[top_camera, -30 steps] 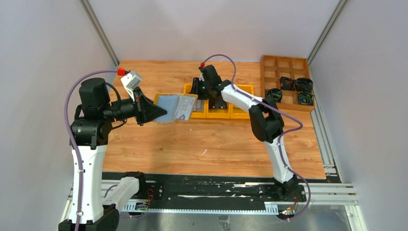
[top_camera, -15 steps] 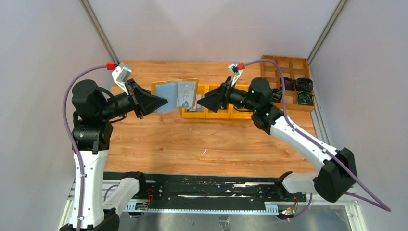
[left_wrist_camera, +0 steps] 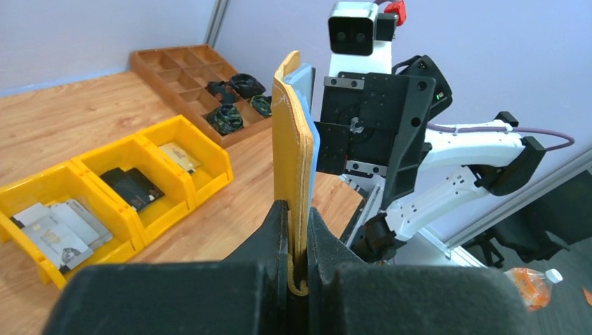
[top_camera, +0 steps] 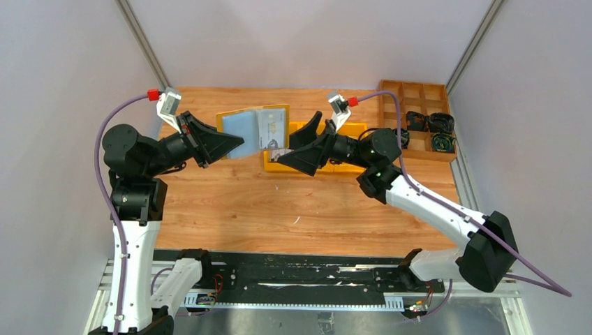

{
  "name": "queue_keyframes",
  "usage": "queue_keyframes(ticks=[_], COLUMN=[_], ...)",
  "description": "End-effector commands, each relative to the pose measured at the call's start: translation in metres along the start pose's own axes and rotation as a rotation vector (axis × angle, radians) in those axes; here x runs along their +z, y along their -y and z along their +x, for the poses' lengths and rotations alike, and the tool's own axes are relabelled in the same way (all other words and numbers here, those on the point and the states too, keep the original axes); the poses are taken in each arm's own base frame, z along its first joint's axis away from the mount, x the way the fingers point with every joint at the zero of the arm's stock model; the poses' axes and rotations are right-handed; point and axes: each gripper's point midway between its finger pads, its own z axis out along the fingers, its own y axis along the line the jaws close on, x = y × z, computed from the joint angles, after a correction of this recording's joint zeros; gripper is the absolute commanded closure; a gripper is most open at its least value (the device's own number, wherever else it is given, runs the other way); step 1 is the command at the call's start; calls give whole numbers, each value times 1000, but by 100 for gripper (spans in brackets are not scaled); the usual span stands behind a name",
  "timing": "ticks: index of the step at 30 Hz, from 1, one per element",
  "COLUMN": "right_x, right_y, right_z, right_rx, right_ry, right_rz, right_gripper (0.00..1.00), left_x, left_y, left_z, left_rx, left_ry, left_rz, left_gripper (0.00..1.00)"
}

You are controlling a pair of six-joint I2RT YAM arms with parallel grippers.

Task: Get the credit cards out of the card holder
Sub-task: Remove the credit card from the card holder.

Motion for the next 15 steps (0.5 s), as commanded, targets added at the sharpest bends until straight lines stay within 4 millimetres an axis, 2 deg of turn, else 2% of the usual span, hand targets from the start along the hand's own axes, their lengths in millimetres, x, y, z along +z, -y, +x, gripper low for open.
queue_keyframes(ticks=[1,5,8,9,10,11,12,13,14,15], right_x=[20,27,29,29,28,27,26,24,22,19], right_y=[-14,-5,-4,-4,-3,-2,-4,-1,-3,-2], right_z=[-24,-25,-23,-22,-20,-17,-17,-9,-7,-3], right_rx=[-20,15,26,26,20,16,0,-4,-21,-59], right_ry=[86,98,87,78,63,37,14,-30,-73,-120], right_rz=[-37,-8,-15,-8,0,12,20,40,50,62], right_gripper=[18,35,57,66,75,87,94,99,100,100], left_x=[-1,-1,-2,-2,-2,-3,-4,-6,-8,-11], left_y=[9,13,14,14,12,10,7,3,-2,-8], left_z=[-8,-7,-4,0,3,7,11,17,22,31], left_rx=[2,-12,-12,-8,-10,1,22,43,77,63], left_ry=[39,43,37,28,13,-3,-23,-50,-78,-122], left_rz=[34,59,66,67,67,65,55,30,4,-26], left_gripper=[100,100,100,94,81,63,43,24,5,1])
